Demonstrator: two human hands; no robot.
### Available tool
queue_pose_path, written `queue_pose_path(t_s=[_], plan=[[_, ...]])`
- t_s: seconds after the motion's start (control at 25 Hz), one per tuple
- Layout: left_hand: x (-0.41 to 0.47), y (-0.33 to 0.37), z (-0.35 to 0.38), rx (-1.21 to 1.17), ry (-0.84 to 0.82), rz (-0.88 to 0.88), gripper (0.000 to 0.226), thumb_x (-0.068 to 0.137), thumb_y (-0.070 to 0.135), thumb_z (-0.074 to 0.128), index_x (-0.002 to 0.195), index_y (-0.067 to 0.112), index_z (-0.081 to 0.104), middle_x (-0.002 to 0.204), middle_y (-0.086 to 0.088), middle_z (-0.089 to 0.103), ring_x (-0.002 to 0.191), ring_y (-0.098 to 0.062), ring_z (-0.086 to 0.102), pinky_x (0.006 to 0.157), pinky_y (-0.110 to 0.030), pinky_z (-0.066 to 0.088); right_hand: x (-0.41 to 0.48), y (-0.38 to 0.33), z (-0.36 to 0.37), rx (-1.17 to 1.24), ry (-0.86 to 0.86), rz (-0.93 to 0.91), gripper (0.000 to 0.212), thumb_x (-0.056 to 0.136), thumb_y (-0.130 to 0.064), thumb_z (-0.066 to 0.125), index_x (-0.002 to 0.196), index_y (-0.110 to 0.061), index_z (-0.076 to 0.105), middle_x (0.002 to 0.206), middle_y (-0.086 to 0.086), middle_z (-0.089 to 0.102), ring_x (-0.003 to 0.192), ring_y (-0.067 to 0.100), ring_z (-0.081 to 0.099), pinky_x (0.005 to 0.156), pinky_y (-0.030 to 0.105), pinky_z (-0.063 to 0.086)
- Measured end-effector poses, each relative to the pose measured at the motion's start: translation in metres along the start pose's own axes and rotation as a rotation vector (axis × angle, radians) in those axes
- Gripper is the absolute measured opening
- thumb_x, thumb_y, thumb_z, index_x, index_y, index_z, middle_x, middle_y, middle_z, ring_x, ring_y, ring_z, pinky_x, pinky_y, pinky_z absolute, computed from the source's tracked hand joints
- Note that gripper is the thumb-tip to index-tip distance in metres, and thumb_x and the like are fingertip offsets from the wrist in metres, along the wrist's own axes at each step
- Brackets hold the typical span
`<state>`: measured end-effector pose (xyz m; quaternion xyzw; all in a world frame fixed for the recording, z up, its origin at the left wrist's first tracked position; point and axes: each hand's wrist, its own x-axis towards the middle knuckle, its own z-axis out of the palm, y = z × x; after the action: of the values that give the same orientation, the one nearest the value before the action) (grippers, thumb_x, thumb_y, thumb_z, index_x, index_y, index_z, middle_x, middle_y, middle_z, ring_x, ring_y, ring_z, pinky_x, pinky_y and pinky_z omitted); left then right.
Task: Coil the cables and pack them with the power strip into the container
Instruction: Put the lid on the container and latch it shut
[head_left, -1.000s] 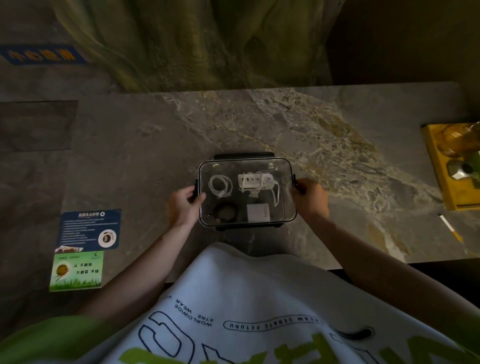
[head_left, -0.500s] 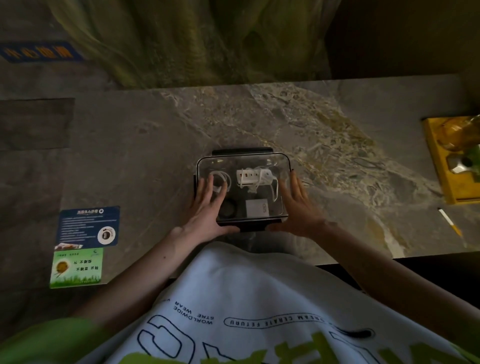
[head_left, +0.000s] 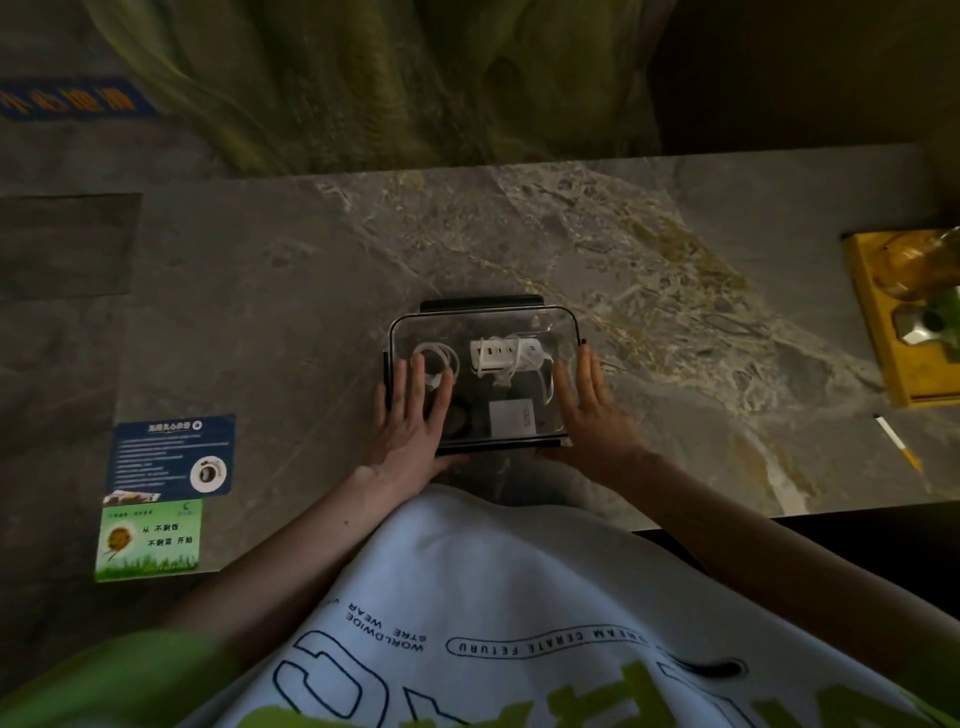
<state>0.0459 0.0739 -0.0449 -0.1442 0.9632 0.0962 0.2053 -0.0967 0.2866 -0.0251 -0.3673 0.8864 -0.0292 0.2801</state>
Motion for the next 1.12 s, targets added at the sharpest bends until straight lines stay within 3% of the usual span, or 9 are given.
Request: queue_pose_path(t_s=[0.2,0.32,0.48,0.68,0.96,1.12], plan=[[0.000,0.001,0.004,0.022,-0.007,-0.020,0.121,0.071,0.066,0.065,0.151,0.016,-0.011,0.157,-0.026,-0.012,0.144,-0.046,-0.012,0.114,-0.064,0.008,-0.001,-0.002,0.002,-0.038,0.011,0.005,0.120,0.079,-0.066,0.059,0.150,-0.010,-0.019,0.156,0.027,-0.025,0.141,0.039,-0.026,0.120,0.052,0.015],[0.001,0.003,0.000,-0.022,-0.034,-0.011,0.121,0.073,0.064,0.066,0.150,0.020,-0.017,0.156,-0.021,-0.024,0.142,-0.041,-0.022,0.116,-0.061,0.001,-0.001,-0.002,-0.002,-0.002,0.000,0.004,0.123,0.077,-0.066,0.064,0.151,-0.013,-0.019,0.156,0.024,-0.027,0.141,0.037,-0.029,0.121,0.052,0.010],[0.005,0.000,-0.020,-0.177,-0.075,0.050,0.129,0.066,0.071,0.067,0.147,0.026,-0.022,0.152,-0.016,-0.035,0.140,-0.036,-0.032,0.116,-0.053,-0.012,0.006,-0.002,-0.013,-0.039,-0.055,-0.018,0.136,0.064,-0.078,0.066,0.151,-0.022,-0.023,0.155,0.022,-0.030,0.141,0.037,-0.030,0.116,0.048,-0.008],[0.039,-0.008,-0.048,-0.158,-0.051,0.082,0.139,0.056,0.076,0.069,0.148,0.027,-0.023,0.155,-0.012,-0.031,0.143,-0.033,-0.027,0.115,-0.053,-0.009,0.044,-0.008,-0.042,-0.111,-0.038,-0.081,0.141,0.059,-0.082,0.065,0.149,-0.022,-0.024,0.157,0.021,-0.028,0.145,0.036,-0.025,0.119,0.051,-0.007],[0.085,-0.014,-0.064,-0.071,-0.168,0.077,0.146,0.050,0.084,0.065,0.147,0.022,-0.025,0.157,-0.010,-0.027,0.144,-0.029,-0.025,0.117,-0.053,-0.007,0.095,-0.016,-0.067,-0.230,-0.102,-0.153,0.131,0.067,-0.083,0.054,0.152,-0.010,-0.016,0.162,0.013,-0.018,0.149,0.027,-0.017,0.122,0.046,-0.005],[0.092,-0.014,-0.065,-0.051,-0.211,0.054,0.148,0.047,0.085,0.066,0.148,0.022,-0.021,0.160,-0.012,-0.012,0.147,-0.033,-0.011,0.118,-0.056,0.001,0.103,-0.014,-0.066,-0.219,-0.150,-0.151,0.131,0.065,-0.082,0.058,0.154,-0.011,-0.007,0.164,0.009,-0.007,0.151,0.026,-0.008,0.123,0.044,-0.003]])
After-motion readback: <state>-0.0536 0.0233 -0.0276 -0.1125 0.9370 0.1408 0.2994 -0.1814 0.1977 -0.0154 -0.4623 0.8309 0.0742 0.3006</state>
